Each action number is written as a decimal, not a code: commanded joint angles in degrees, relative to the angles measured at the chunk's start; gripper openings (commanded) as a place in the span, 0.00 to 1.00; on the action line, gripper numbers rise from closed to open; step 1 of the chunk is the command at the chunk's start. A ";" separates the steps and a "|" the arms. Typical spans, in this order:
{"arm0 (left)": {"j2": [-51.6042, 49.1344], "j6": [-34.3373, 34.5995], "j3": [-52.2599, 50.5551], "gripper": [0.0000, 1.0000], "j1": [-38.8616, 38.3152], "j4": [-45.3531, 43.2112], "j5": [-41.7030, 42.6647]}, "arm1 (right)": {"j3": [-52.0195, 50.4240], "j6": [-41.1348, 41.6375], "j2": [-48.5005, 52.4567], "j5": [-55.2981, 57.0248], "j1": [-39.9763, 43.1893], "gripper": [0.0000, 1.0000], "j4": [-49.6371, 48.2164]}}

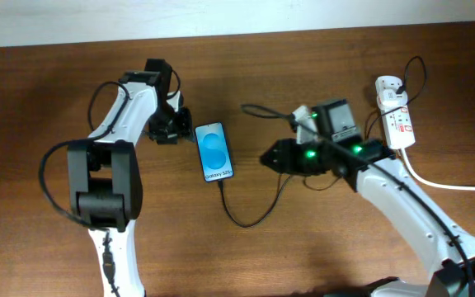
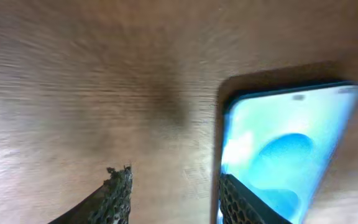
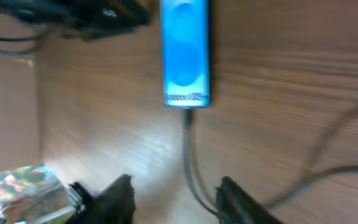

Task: Plug charger to phone and switch on socket
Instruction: 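Lower the connected phone flat onto the table with the left gripper and release, then move the right gripper to the power strip's orange switch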

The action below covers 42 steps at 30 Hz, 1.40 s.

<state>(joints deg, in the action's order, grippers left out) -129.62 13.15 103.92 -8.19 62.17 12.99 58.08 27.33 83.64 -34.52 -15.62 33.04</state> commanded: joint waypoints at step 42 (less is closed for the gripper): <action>23.69 0.11 4.13 0.99 0.35 0.92 -4.04 | 14.25 -5.81 22.36 4.63 53.90 0.04 -12.72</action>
<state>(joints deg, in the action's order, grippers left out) -106.08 13.28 107.90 -8.19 63.09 9.54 71.64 19.73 103.35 -30.17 38.28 23.27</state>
